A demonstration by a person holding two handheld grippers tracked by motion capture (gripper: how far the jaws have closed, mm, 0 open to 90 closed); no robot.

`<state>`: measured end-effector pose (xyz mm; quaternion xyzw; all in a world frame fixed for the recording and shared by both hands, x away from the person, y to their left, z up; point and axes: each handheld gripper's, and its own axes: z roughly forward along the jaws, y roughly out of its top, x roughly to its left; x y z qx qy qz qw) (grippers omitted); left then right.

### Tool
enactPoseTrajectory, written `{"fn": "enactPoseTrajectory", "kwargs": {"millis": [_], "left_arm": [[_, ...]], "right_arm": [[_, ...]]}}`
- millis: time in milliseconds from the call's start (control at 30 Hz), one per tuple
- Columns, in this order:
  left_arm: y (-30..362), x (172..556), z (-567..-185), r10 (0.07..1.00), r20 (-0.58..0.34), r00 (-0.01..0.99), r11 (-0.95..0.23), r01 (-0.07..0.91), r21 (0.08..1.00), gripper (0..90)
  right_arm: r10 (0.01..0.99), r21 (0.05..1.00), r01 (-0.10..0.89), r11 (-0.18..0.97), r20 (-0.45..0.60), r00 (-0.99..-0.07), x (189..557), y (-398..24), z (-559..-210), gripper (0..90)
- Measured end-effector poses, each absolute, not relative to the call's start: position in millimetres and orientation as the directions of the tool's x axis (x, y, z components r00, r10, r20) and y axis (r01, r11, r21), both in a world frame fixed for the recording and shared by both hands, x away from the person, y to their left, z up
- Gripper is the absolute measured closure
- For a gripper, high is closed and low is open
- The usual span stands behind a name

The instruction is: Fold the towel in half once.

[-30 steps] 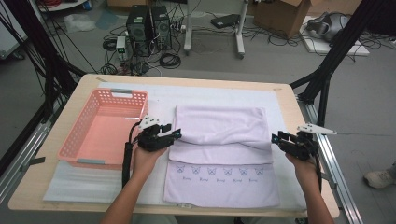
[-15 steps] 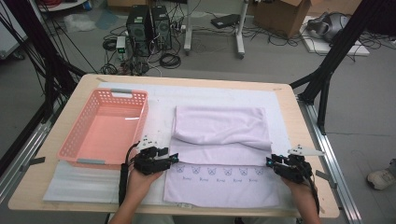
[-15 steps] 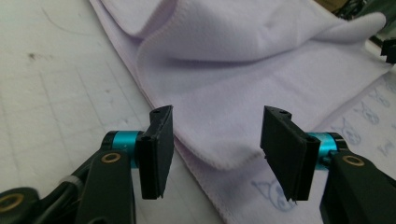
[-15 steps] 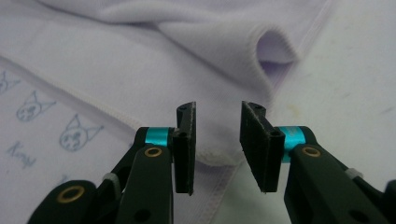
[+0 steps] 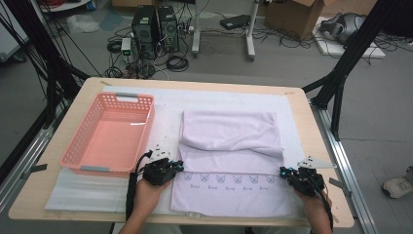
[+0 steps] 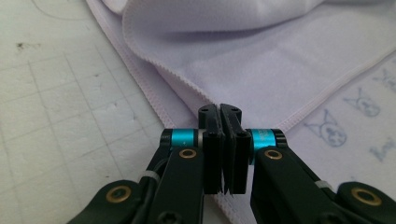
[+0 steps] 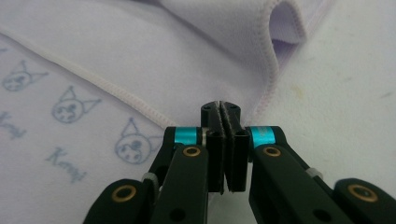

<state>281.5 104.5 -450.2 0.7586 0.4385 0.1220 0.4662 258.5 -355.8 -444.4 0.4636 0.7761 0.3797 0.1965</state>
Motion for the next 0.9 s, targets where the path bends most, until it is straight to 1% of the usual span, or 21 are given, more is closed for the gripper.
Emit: {"fn": "enactPoseTrajectory", "kwargs": {"millis": [233,433,567,733,767,800,833,867,900], "left_arm": [[114.4,266.5,-441.1,0.739,-0.295,0.605,-0.101,0.533,0.84,87.3],[120.0,242.3,-439.0,0.725,-0.295,0.623,-0.096,0.516,0.851,87.3],[123.9,225.5,-440.3,0.713,-0.301,0.633,-0.099,0.516,0.851,87.2],[123.6,212.0,-441.7,0.704,-0.294,0.646,-0.11,0.509,0.854,87.2],[122.6,212.4,-441.6,0.706,-0.291,0.646,-0.11,0.506,0.856,87.2],[121.9,213.4,-441.6,0.707,-0.287,0.647,-0.11,0.501,0.859,87.2],[121.2,214.7,-442.1,0.708,-0.287,0.645,-0.107,0.5,0.859,87.2],[120.7,215.6,-443.0,0.712,-0.287,0.641,-0.105,0.501,0.859,87.2],[120.6,216.5,-443.8,0.713,-0.286,0.64,-0.106,0.502,0.858,87.1]], "right_arm": [[0.86,0.796,0.549,0.255,0.073,-0.505,247.2,-360.5,-435.9,88.9],[0.85,0.814,0.526,0.245,0.08,-0.52,224.6,-361.5,-426.6,89.1],[0.845,0.809,0.528,0.26,0.074,-0.529,208.5,-363.4,-427.3,90.0],[0.846,0.812,0.533,0.238,0.096,-0.524,193.5,-370.1,-428.6,89.9],[0.848,0.816,0.529,0.233,0.095,-0.521,193.9,-369.7,-428.7,89.1],[0.85,0.817,0.528,0.23,0.095,-0.517,195.4,-368.5,-428.4,86.4],[0.855,0.822,0.525,0.221,0.096,-0.51,198.5,-366.8,-428.6,76.7],[0.861,0.821,0.53,0.211,0.1,-0.498,202.9,-364.6,-429.6,71.4],[0.861,0.816,0.539,0.209,0.108,-0.496,208.0,-361.4,-432.1,69.5]]}}
